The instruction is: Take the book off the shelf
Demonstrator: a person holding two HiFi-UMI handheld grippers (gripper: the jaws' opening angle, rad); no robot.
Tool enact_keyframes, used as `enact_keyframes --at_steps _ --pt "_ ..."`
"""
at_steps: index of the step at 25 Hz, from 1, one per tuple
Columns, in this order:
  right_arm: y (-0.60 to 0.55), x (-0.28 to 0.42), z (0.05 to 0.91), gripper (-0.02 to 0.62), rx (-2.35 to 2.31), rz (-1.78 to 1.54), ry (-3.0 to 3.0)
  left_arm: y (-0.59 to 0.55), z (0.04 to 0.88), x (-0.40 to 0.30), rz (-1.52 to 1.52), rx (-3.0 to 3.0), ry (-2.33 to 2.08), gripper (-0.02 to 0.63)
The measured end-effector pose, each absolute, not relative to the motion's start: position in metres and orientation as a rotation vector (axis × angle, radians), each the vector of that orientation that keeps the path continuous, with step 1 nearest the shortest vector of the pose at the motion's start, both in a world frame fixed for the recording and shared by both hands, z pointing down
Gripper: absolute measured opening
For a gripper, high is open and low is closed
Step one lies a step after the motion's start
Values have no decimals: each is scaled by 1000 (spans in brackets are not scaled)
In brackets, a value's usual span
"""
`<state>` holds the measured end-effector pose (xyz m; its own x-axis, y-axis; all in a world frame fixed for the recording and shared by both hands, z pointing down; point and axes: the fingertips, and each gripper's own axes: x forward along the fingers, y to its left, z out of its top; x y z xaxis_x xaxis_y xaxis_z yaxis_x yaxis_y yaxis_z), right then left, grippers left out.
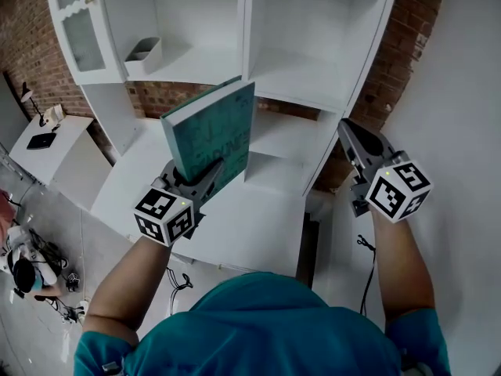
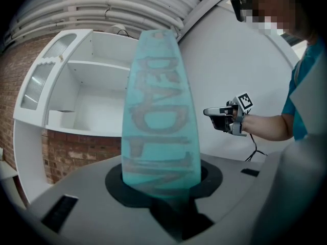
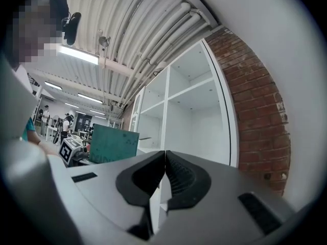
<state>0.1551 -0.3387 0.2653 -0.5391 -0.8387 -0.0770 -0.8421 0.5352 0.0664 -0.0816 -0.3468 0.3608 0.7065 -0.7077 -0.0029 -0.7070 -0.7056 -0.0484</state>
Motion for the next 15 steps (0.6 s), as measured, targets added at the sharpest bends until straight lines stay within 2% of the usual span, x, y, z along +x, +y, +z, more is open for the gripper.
enact_keyframes --at_steps 15 --pt "-377 156 410 23 -1512 -159 2803 -370 490 -69 -167 -3004 1223 163"
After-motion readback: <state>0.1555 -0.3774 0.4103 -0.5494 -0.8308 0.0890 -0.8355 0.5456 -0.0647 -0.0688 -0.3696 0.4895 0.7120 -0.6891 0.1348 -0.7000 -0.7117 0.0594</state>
